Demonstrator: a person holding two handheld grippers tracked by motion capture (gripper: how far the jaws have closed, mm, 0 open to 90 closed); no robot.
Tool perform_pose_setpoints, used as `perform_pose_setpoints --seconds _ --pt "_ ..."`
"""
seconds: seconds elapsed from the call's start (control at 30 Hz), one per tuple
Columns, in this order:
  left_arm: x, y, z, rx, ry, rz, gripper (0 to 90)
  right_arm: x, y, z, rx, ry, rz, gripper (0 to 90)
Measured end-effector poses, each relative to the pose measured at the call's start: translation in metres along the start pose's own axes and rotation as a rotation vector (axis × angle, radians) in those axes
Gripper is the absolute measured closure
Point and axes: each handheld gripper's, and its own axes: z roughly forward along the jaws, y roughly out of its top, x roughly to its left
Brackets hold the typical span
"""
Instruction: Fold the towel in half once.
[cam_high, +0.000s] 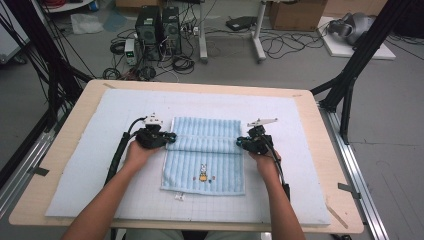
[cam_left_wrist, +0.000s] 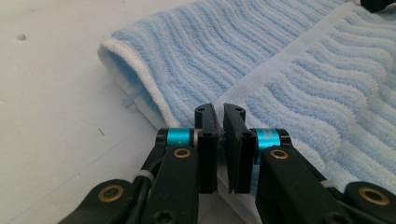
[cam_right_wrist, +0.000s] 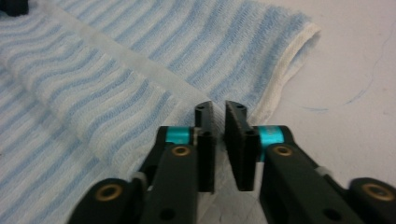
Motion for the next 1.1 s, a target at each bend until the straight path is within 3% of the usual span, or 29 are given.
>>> perform_pose_setpoints --seconds 0.13,0.27,0.3,0.37,0.4,0.43,0.6,0.67,0.7,0.83,1.1 --pt "-0.001 0.001 -0.005 -0.020 -0.026 -0.003 84.2 0.002 0.000 -0.005 -0.004 -0.009 -0.024 89.2" --pt "-0.002 0.004 -0.012 -0.059 -0.032 -0.007 84.2 0.003 0.003 -0.011 -0.056 0.005 -0.018 89.1" --pt "-0.003 0.005 -0.013 -0.068 -0.034 -0.008 84.2 0.003 0.004 -0.013 -0.074 0.007 -0.008 85.5" --pt "-0.003 0.006 -0.014 -0.077 -0.034 -0.006 84.3 0.002 0.005 -0.014 -0.103 0.004 0.009 62.7" --pt "-0.003 0.006 -0.015 -0.078 -0.035 -0.005 84.3 0.000 0.006 -0.013 -0.119 0.007 0.056 55.9" --pt "-0.004 0.006 -0.015 -0.077 -0.035 -0.004 84.3 -0.001 0.005 -0.011 -0.116 0.023 0.083 55.8" --pt "-0.006 0.006 -0.018 -0.094 -0.042 0.000 84.4 0.003 0.001 0.008 0.007 -0.008 -0.001 64.2" --pt "-0.006 0.005 -0.021 -0.111 -0.049 -0.006 84.4 0.004 0.002 0.007 0.006 0.008 -0.016 78.8" --pt "-0.006 0.004 -0.021 -0.108 -0.051 -0.004 84.4 0.005 0.002 0.006 0.008 0.005 -0.027 81.4" --pt "-0.007 0.000 -0.024 -0.125 -0.062 -0.018 84.4 0.010 0.003 0.002 0.003 -0.003 -0.051 83.0" --pt "-0.014 -0.006 -0.038 -0.148 -0.097 -0.025 84.4 0.017 0.002 -0.018 -0.037 0.036 -0.063 83.0"
